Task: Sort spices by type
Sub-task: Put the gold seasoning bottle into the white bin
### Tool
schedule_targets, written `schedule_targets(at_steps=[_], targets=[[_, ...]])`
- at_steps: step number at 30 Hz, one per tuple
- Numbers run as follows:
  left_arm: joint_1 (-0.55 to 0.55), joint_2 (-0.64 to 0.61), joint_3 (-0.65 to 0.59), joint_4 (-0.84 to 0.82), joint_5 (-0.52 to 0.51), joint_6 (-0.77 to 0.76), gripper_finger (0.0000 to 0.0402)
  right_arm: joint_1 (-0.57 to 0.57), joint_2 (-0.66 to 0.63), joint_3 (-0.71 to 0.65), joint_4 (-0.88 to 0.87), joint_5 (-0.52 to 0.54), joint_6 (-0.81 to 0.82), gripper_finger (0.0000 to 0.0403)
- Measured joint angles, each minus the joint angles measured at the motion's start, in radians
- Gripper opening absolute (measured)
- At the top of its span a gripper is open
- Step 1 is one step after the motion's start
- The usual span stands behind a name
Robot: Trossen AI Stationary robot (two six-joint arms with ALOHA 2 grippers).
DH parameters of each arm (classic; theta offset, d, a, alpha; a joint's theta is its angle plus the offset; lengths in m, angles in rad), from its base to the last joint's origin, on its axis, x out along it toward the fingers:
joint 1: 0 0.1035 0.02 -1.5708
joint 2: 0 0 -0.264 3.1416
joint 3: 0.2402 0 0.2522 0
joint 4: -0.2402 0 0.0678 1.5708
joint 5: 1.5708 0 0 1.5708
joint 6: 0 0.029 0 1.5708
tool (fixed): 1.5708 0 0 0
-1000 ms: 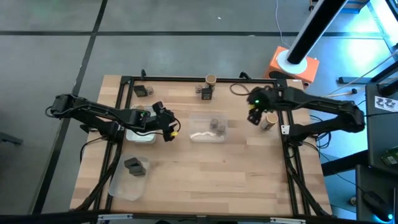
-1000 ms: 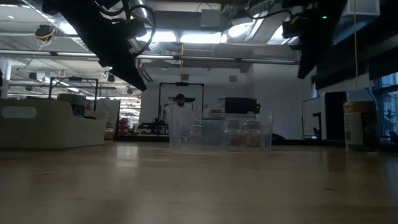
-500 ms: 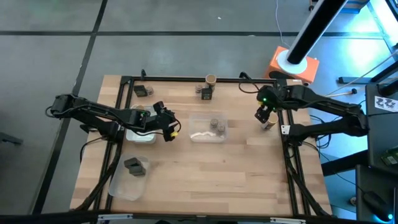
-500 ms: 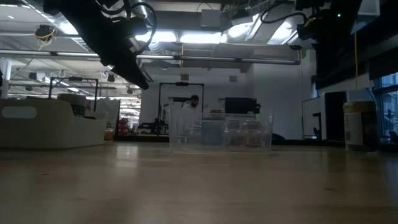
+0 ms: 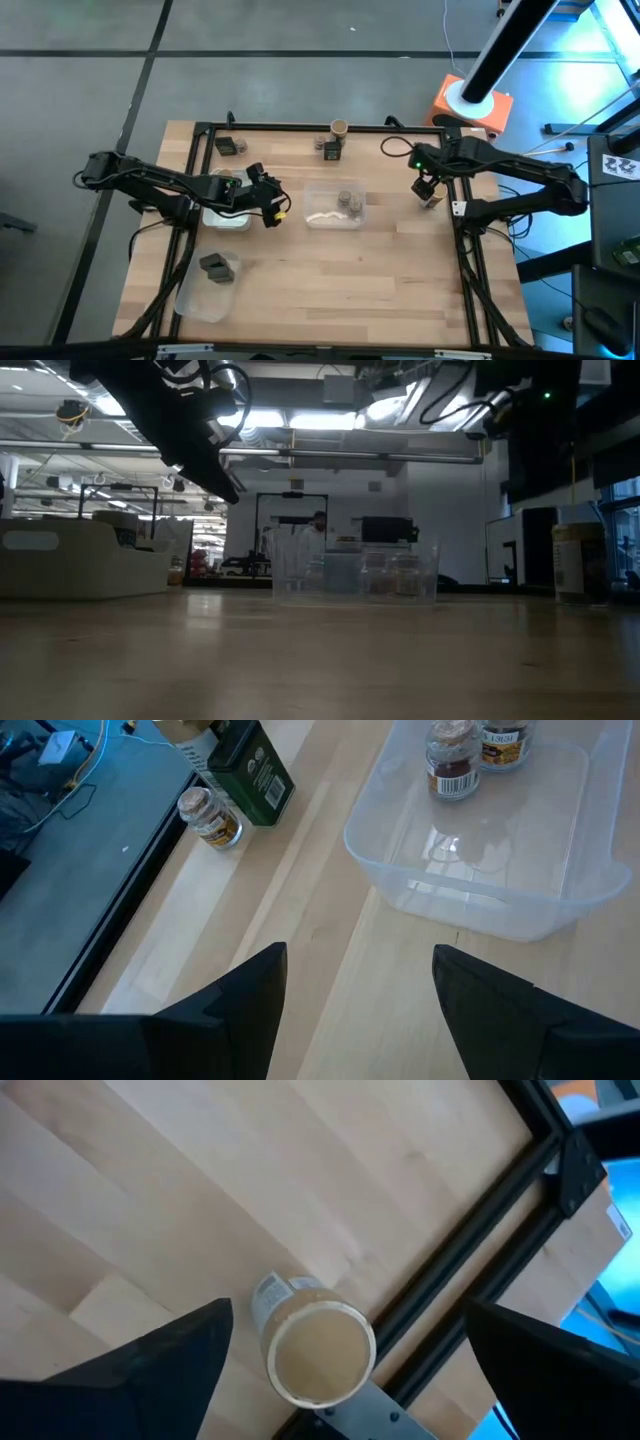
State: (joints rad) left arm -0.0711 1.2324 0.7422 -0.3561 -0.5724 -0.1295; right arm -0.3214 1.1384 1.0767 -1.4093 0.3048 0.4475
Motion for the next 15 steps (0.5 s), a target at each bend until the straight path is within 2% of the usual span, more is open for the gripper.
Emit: schedule_targets(at_steps=[4, 12, 15], targets=[[0.0, 0.0, 0.0, -0.001, 0.0, 0.0, 0.0235, 0.0, 0.009, -0.013, -0.005, -0.003, 0.019, 0.0395], [0.0, 0.0, 0.0, -0.001, 0.0, 0.007, 0.0235, 0.0, 0.011, -0.124, -0.001, -0.012, 0.049, 0.0398], [0.0, 0.0, 0.0, -0.001, 0.0, 0.007, 0.0235, 0.0, 0.011, -0.153, 0.034, -0.054, 0.05, 0.0398]])
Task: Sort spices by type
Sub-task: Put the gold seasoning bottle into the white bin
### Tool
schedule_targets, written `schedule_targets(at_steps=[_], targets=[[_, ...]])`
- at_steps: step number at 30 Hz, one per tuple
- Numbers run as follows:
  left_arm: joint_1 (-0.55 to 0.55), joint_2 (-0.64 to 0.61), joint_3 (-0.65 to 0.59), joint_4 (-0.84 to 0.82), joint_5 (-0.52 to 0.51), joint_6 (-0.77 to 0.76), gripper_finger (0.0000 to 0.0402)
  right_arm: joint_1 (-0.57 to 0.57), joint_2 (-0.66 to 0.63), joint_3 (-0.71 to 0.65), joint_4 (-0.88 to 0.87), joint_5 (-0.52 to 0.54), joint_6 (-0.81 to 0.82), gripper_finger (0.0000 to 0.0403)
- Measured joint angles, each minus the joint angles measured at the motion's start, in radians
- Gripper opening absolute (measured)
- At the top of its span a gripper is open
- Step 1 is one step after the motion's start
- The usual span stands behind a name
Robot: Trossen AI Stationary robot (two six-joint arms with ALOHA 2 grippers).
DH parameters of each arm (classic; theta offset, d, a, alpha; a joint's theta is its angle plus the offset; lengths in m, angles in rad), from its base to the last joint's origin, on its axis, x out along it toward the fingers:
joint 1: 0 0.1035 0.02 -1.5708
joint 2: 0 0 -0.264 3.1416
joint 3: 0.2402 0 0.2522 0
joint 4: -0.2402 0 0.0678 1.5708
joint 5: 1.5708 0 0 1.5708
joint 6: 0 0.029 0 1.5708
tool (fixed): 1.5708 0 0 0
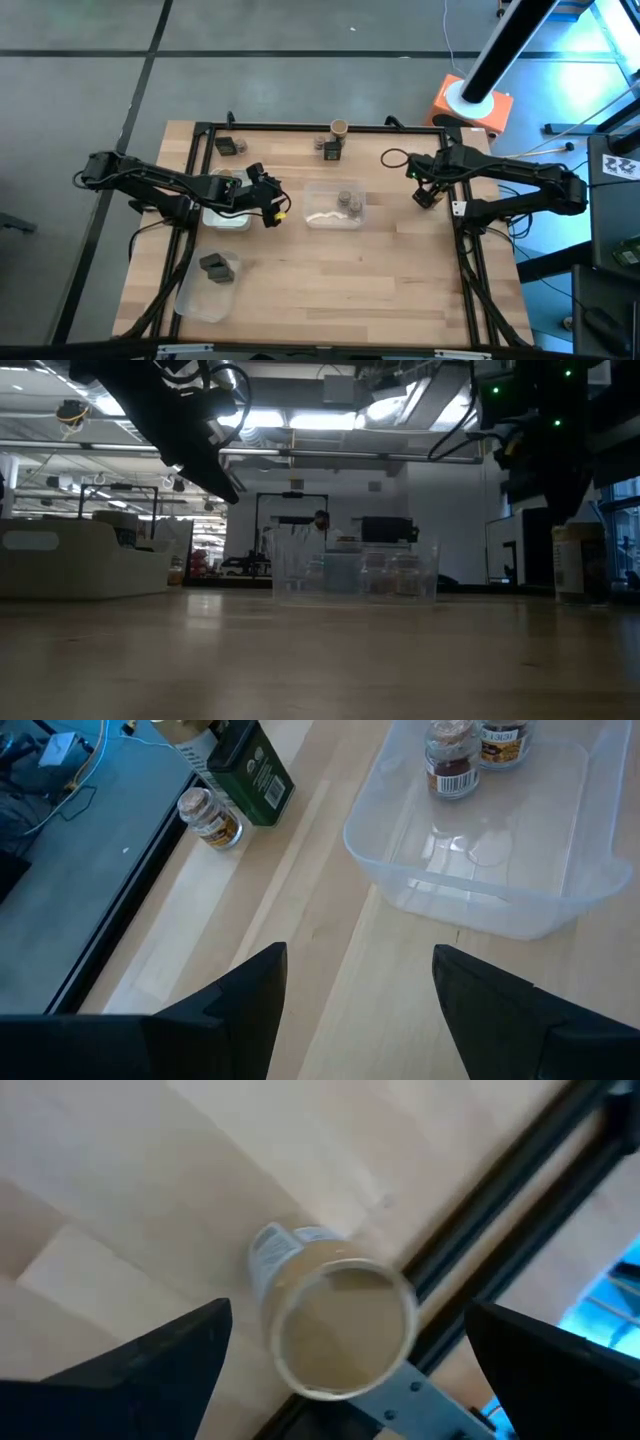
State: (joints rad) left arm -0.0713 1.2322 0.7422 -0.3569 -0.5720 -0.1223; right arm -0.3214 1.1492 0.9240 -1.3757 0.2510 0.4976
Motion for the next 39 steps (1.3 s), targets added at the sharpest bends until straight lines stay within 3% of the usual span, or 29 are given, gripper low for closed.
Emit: schedule_targets(at_steps=[18, 30, 34, 39], targets=[[0.0, 0.0, 0.0, 0.002, 0.0, -0.001, 0.0235, 0.0, 0.0, -0.146, 0.125, -0.08, 0.003, 0.0397], [0.0, 0.0, 0.0, 0.003, 0.0, -0.001, 0.0235, 0.0, 0.001, -0.168, 0.173, -0.085, -0.031, 0.0395], [0.0, 0.0, 0.0, 0.003, 0.0, -0.004, 0.0235, 0.0, 0.001, -0.168, 0.174, -0.085, -0.031, 0.0367], [0.0, 0.0, 0.0, 0.003, 0.0, -0.002, 0.0235, 0.0, 0.0, -0.166, 0.175, -0.09, -0.031, 0.03]])
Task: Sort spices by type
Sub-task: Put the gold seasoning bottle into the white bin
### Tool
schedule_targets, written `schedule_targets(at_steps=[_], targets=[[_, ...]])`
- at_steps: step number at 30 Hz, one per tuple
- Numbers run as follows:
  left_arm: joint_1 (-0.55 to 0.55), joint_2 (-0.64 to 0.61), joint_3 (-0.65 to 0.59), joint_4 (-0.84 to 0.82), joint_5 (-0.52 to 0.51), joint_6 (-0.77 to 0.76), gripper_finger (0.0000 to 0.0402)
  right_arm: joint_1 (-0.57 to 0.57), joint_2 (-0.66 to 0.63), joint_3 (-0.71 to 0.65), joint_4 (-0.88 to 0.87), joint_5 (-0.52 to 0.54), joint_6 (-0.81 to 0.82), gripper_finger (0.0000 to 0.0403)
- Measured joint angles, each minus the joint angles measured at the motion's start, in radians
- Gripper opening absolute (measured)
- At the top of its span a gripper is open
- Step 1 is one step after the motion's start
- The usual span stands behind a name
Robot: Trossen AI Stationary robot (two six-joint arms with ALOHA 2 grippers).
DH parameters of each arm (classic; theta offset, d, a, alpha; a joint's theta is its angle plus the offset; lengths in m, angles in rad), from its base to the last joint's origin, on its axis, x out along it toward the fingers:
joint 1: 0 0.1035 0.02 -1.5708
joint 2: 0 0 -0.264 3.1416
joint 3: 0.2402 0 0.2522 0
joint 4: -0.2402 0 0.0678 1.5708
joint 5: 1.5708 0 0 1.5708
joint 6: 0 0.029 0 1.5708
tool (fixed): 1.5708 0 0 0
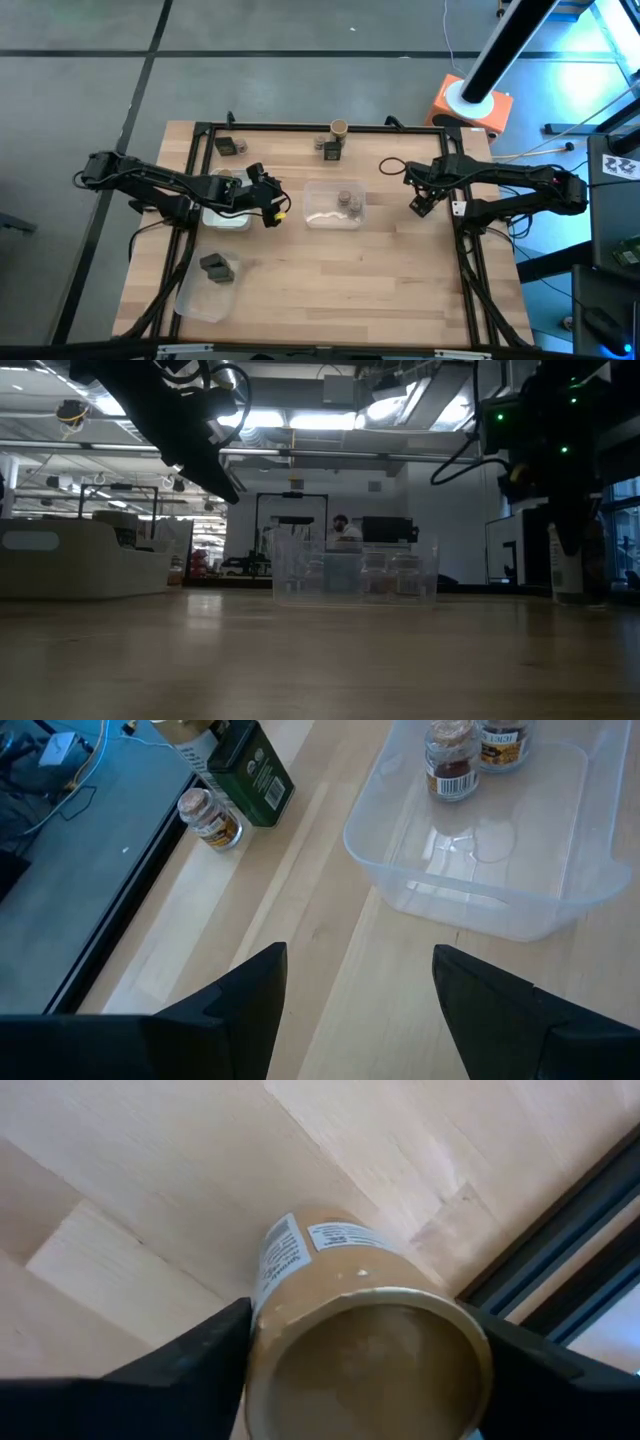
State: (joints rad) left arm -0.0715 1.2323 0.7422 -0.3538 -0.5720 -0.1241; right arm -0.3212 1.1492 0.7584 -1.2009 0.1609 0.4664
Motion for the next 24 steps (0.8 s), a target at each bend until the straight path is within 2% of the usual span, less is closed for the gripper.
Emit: schedule_targets(at_steps=[2, 12, 24], targets=[[0.0, 0.0, 0.0, 0.0, 0.0, 0.0, 0.0235, 0.001, 0.0, 0.001, 0.001, -0.005, 0.0, 0.0288], [-0.001, 0.0, 0.0, -0.001, 0.0, -0.038, 0.0235, 0.009, 0.002, 0.026, 0.02, -0.033, -0.001, 0.029], [-0.048, 0.0, 0.0, 0.005, 0.0, -0.062, 0.0235, 0.187, 0.002, 0.096, 0.134, -0.054, 0.027, 0.0287]])
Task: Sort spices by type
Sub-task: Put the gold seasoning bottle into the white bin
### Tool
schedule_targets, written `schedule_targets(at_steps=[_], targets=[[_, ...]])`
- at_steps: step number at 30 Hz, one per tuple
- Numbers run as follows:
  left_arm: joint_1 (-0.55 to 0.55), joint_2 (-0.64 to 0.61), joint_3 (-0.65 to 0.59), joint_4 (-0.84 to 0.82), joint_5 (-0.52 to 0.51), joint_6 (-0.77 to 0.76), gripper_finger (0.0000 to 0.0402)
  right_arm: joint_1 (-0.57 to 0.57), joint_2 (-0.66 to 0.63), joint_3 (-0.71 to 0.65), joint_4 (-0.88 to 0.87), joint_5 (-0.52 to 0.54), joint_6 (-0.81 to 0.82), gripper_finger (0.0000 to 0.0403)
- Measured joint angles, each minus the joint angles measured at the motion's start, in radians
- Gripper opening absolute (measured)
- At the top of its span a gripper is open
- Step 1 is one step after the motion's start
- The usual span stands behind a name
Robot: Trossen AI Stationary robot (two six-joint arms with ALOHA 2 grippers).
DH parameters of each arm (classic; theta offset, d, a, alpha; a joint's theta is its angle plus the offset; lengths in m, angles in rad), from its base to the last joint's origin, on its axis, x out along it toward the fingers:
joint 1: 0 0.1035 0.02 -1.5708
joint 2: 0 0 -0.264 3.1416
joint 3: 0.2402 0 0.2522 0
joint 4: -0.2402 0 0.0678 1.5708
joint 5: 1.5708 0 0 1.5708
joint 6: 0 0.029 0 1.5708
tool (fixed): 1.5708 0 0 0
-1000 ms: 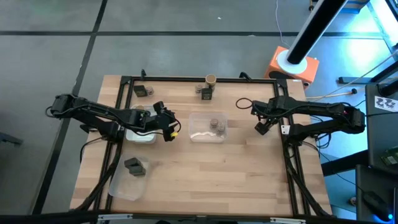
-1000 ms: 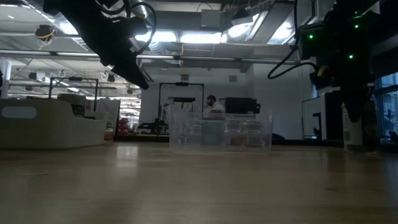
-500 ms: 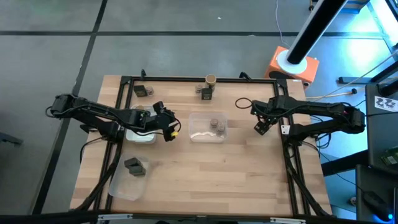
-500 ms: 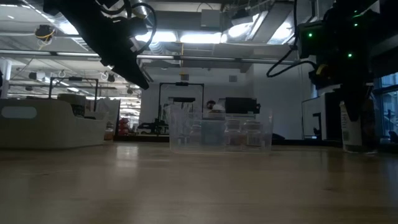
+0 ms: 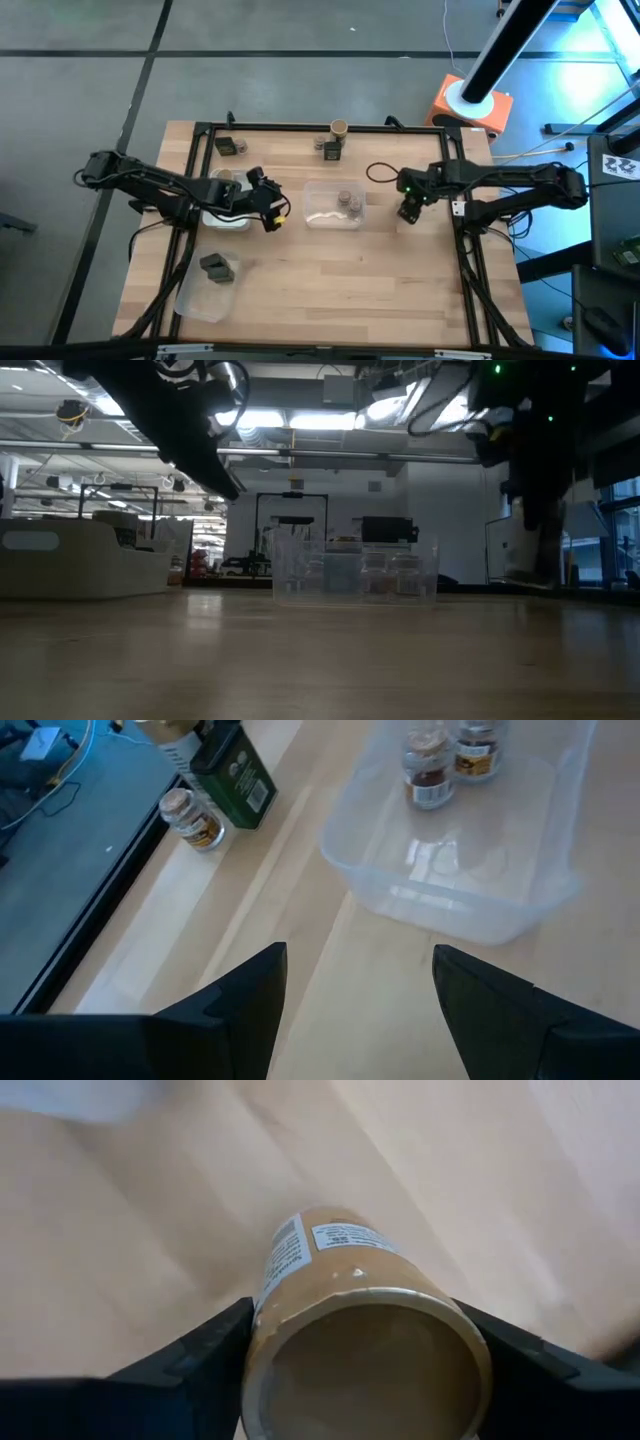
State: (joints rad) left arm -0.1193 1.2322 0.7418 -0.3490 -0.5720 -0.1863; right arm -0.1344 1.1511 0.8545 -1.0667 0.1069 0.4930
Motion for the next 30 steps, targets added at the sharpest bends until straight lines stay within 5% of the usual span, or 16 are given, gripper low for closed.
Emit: schedule_targets(at_steps=[7, 18, 30], targets=[[-0.06, 0.0, 0.0, 0.0, 0.0, -0.065, 0.0235, 0.139, 0.001, 0.004, 0.148, -0.09, 0.01, 0.0287], [-0.179, 0.0, 0.0, 0.003, 0.0, -0.183, 0.0235, 0.368, 0.143, 0.017, 0.472, -0.093, 0.053, 0.0287], [-0.294, 0.0, 0.0, 0.002, 0.0, -0.31, 0.0235, 0.459, 0.438, 0.364, 0.427, -0.049, -0.104, 0.0287]])
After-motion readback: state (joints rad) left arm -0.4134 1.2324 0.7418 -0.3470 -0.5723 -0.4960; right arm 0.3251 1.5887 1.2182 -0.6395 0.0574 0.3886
